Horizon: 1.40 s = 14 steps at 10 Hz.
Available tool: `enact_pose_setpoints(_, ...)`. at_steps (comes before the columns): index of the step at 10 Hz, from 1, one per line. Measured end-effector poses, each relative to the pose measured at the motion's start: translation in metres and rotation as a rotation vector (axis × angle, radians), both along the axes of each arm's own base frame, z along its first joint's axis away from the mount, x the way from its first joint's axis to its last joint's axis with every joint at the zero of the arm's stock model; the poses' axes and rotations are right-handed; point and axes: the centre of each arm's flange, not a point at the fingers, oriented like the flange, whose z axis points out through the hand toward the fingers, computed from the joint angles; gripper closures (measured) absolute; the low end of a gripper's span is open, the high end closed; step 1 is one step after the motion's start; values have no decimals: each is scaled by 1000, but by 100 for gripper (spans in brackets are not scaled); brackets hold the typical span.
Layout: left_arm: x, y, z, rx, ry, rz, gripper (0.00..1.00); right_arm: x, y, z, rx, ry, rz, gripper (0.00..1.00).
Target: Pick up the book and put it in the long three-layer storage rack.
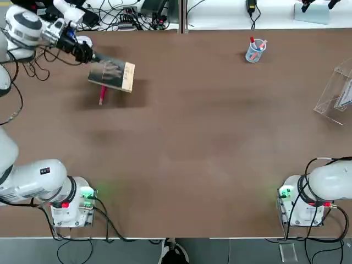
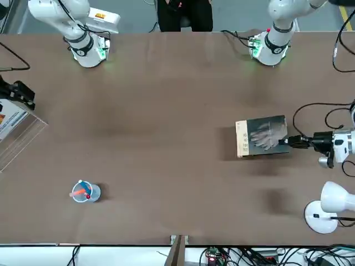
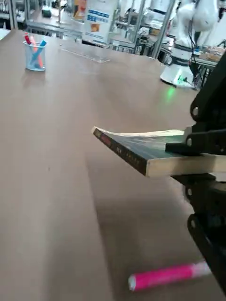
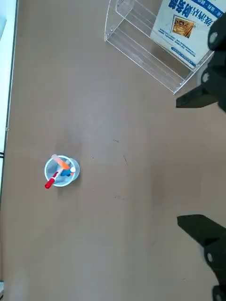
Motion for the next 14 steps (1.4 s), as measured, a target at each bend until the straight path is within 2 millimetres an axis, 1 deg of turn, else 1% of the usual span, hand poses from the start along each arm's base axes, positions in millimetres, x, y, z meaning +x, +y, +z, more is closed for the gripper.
enact_pose_setpoints(3,0,-44,57,72,50,33,99,0,0,0,0,0,-1,0)
enact_pose_setpoints(4,1,-58,72,92,64,43,99,0,0,0,0,0,0,0)
enact_pose_setpoints(6,1,-85,94,126,90,57,99,0,0,0,0,0,0,0)
enact_pose_setpoints(8,2,-105,108,143,100,60,99,0,0,0,0,0,0,0)
enact_pose_setpoints(10,2,-118,118,142,99,58,99,0,0,0,0,0,0,0)
enact_pose_setpoints(12,1,-131,123,135,94,41,99,0,0,0,0,0,0,0)
enact_pose_setpoints(14,-3,-149,127,125,88,12,99,0,0,0,0,0,0,0)
